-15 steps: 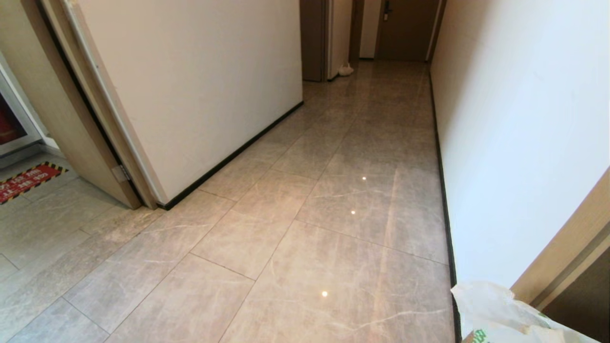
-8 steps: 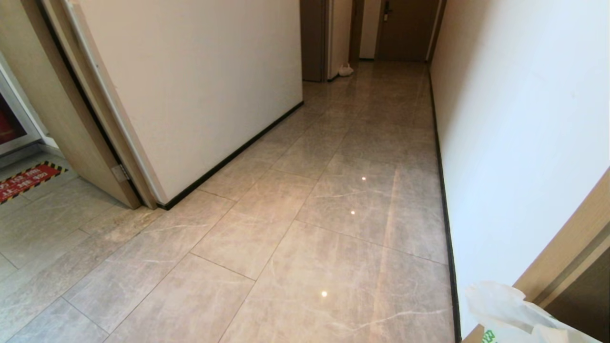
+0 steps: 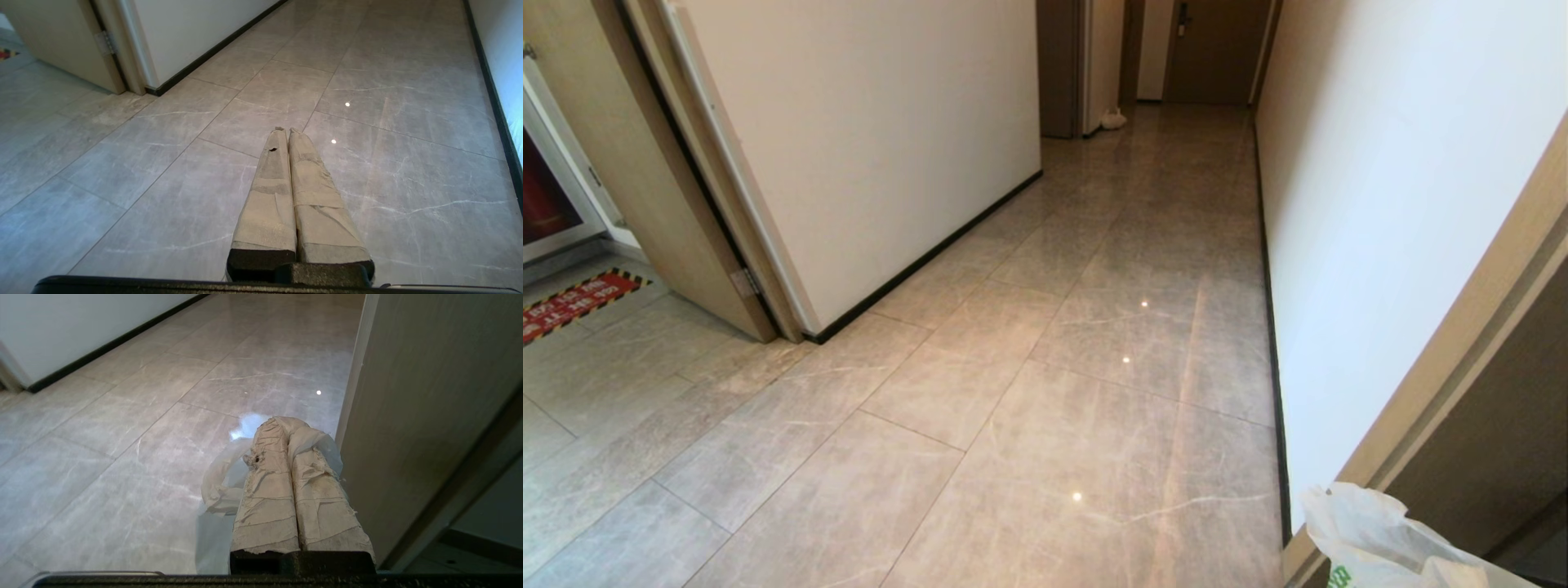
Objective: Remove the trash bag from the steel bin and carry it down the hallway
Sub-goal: Put the trash bag at the door
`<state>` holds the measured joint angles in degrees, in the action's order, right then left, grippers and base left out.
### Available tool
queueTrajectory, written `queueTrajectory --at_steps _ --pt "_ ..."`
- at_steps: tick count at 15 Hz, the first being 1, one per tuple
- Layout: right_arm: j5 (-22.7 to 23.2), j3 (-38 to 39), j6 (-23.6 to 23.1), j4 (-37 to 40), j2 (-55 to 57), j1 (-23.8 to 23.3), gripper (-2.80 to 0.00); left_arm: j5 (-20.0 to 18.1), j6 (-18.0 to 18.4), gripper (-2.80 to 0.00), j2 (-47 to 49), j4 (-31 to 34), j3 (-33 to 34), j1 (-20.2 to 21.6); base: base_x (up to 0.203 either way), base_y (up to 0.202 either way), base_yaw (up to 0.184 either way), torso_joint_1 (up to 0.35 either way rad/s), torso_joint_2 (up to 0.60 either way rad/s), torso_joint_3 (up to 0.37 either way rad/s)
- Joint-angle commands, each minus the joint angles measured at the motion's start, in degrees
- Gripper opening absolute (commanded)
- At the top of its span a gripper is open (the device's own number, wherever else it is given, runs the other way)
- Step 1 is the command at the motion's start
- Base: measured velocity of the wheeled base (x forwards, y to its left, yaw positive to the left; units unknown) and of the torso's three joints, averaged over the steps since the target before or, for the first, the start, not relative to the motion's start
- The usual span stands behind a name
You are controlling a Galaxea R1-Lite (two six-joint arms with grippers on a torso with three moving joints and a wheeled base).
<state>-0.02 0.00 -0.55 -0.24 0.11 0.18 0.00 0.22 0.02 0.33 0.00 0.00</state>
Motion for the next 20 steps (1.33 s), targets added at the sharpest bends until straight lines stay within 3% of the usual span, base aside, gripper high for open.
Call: queueTrajectory --at_steps 1,13,20 --pt "0.1 0.0 -0.1 0.0 0.0 0.0 -2.80 0.0 0.0 -2.80 0.0 0.0 0.0 0.0 -0.121 0.000 0.003 0.007 0.01 0.005" --pt "0.0 0.0 0.1 0.0 0.0 0.0 -2.80 0.1 0.4 -2.80 0.0 0.3 0.0 0.0 0.000 0.000 0.000 0.000 0.00 0.000" --pt "0.0 0.0 0.0 0.0 0.0 0.0 -2.80 0.1 0.0 -2.80 0.0 0.1 0.0 0.0 0.000 0.000 0.000 0.004 0.00 -0.164"
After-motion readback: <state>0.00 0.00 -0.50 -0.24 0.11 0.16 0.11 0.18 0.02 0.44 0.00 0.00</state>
